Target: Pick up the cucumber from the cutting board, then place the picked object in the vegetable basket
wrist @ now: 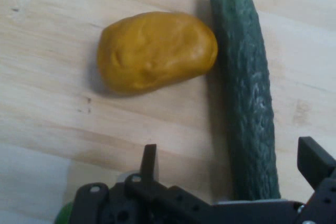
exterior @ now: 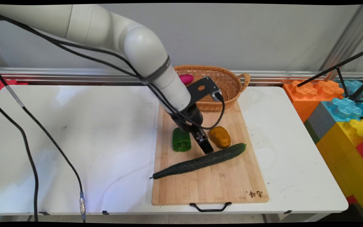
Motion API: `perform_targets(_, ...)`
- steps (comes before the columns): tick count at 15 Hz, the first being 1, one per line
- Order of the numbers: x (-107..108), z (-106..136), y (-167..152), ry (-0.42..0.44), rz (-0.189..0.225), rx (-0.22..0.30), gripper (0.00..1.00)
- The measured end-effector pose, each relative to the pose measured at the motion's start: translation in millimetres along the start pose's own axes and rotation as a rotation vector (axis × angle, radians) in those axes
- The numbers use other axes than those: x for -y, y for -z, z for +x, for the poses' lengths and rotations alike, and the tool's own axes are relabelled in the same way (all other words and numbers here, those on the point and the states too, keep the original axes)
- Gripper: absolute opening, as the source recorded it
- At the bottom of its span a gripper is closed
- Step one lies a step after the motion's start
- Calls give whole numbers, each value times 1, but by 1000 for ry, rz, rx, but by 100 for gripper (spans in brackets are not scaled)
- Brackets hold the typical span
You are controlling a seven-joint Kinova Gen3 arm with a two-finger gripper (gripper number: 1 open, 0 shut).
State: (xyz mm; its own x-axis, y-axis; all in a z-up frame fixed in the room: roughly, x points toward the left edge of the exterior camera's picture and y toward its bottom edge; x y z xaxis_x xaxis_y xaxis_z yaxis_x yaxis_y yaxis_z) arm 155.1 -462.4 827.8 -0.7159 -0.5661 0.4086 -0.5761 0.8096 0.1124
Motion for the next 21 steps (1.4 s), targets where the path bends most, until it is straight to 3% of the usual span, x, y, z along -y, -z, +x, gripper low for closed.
perform_targets(12, -17, -16, -47, 60, -28, -10, 100)
perform_targets(13, -18, -16, -48, 59, -28, -12, 0)
perform_targets(21, -30, -16, -45, 45, -36, -19, 0)
